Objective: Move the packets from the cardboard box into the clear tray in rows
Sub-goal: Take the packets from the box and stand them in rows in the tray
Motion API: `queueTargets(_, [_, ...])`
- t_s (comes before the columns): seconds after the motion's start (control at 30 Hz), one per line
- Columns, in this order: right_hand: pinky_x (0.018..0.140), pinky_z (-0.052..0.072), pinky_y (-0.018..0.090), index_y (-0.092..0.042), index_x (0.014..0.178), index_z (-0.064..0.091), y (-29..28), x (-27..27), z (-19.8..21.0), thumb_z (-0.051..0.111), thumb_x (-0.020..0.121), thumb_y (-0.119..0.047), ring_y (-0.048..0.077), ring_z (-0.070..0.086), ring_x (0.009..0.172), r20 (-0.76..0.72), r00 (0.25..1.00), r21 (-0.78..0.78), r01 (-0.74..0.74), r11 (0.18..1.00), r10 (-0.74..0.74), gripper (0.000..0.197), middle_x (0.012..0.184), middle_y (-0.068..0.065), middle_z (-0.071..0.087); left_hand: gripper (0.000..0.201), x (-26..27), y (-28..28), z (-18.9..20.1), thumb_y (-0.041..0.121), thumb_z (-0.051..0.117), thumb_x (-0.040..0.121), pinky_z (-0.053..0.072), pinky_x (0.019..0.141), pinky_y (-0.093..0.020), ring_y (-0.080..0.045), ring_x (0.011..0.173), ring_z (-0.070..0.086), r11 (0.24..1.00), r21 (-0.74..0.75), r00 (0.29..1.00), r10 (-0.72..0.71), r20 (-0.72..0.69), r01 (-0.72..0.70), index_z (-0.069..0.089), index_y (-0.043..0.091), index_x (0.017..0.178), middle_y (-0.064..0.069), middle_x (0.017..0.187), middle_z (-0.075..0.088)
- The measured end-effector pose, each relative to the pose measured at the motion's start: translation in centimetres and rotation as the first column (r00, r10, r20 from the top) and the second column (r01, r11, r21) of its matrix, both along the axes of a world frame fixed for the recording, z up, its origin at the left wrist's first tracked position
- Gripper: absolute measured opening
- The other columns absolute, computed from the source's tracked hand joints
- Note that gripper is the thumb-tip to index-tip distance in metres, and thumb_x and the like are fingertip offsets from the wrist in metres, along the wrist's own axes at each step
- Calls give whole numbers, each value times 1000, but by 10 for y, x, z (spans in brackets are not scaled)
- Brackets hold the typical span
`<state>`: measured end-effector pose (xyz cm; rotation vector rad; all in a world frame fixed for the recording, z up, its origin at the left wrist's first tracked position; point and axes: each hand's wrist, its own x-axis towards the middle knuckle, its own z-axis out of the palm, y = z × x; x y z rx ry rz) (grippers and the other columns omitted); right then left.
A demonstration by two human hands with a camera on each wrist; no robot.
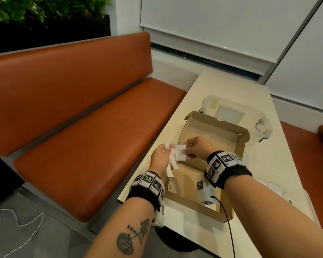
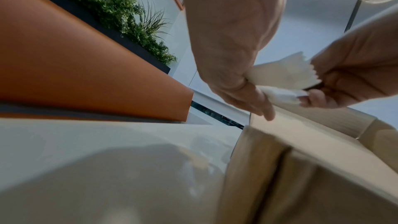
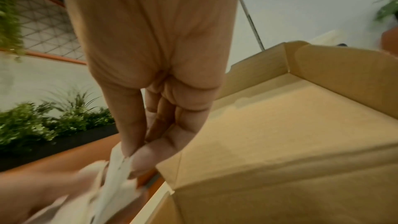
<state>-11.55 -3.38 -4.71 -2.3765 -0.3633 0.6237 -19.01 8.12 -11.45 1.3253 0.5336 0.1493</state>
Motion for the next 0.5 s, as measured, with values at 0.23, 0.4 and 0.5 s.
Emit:
queueTargets(0.23, [60,50,23,-1,91,62,5,-12,-9,70,82,-8,13,54,50,10,1000,100,22,995,-23,14,65,10,64,18,3,-6,3,5,54,93,56,83,-50,-36,94,66,1000,27,1000,-13,29,12,63,20,92,-13,100,67])
queueTargets(0.4, [61,52,24,-7,88,62,-16,-14,-17,72,80,-11,13,57,57,-24,999,-213,-50,976,46,13,71,4,63,27,4,-6,-5,-1,51,93,58,67,-34,-25,81,66,998,46,999,48,18,-49,62,23,87,-7,93,65])
queueTargets(0.5, [79,55,35,-5,102,68,-41,-18,-34,78,74,-20,21,64,81,-147,957,-625,-286,726,251,33,93,10,69,20,9,-11,-9,-1,51,93,56,82,-46,-34,93,65,997,65,999,36,4,-36,63,15,97,-14,100,65])
